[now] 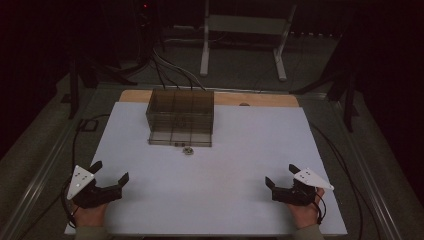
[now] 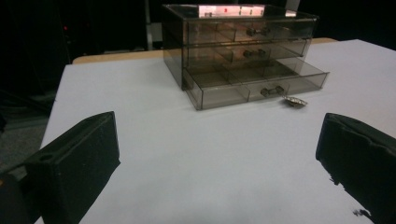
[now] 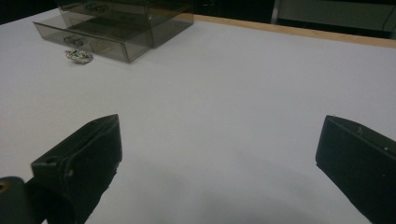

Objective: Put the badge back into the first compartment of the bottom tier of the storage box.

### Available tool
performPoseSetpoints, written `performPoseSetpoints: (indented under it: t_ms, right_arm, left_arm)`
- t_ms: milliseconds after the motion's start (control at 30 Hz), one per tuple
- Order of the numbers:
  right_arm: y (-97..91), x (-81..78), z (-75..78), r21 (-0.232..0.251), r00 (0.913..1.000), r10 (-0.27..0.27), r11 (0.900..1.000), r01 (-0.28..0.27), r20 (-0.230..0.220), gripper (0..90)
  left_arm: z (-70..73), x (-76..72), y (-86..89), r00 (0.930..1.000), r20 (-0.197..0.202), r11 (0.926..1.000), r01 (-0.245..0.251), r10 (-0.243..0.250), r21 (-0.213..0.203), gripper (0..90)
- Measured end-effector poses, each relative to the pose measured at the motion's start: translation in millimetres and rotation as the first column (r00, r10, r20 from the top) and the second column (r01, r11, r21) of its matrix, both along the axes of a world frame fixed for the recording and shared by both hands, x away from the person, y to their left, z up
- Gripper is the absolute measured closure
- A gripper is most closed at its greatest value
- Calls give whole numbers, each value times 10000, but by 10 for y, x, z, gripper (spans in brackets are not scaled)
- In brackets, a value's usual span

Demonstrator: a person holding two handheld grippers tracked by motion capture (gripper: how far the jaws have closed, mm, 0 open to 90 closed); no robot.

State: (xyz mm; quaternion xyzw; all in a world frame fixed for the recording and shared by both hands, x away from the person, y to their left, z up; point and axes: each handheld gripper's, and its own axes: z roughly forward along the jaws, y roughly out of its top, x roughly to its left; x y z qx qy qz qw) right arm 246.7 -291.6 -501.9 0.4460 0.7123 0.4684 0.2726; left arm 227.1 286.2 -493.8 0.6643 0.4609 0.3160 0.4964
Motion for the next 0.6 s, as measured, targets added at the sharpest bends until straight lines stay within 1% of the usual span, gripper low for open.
performPoseSetpoints:
  t_ms: [33, 67, 100, 233, 300, 367, 400, 500, 533, 567, 600]
  right_arm:
    - [0, 0, 0, 0, 10000, 0, 10000, 0, 0, 9]
    - [0, 0, 0, 0, 10000, 0, 10000, 0, 0, 9]
    - [-1, -4, 1, 11, 10000, 14, 10000, -14, 21, 9]
    - [1, -5, 5, -39, 9999, -1, 10000, 2, 100, 9]
    - [1, -5, 5, -39, 9999, -1, 10000, 2, 100, 9]
    - [10, -1, 5, -60, 9999, 38, 10000, -37, 99, 9]
    - [11, -2, 6, -73, 9999, 45, 10000, -44, 108, 9]
    - [13, -3, 6, -90, 9999, 47, 9999, -46, 121, 9]
    - [13, -5, 6, -94, 9999, 42, 9999, -41, 112, 9]
    - [13, -5, 6, -94, 9999, 42, 9999, -41, 112, 9]
    - [11, -6, 3, -74, 10000, 14, 10000, -13, 96, 9]
  left_arm:
    - [0, -6, -1, 9999, 114, 10000, -77, 77, 12, 5]
    - [0, -6, -1, 9999, 114, 10000, -77, 77, 12, 5]
    - [-8, -16, -1, 9996, 268, 9999, -128, 126, 65, 5]
    - [-27, -15, -3, 9991, 396, 9997, -164, 158, 153, 5]
    - [-34, -13, 1, 9991, 382, 9997, -184, 176, 189, 5]
    - [-48, -10, 11, 9995, 297, 9998, -144, 141, 125, 5]
    - [-60, -11, 19, 9993, 350, 9998, -128, 132, -120, 5]
    - [-64, -10, 22, 9993, 343, 9996, -145, 152, -225, 5]
    - [-64, -5, 19, 9996, 167, 9993, -232, 237, -293, 5]
    - [-64, -5, 19, 9996, 167, 9993, -232, 237, -293, 5]
    - [-51, 2, 11, 9995, -106, 9993, -307, 305, -206, 5]
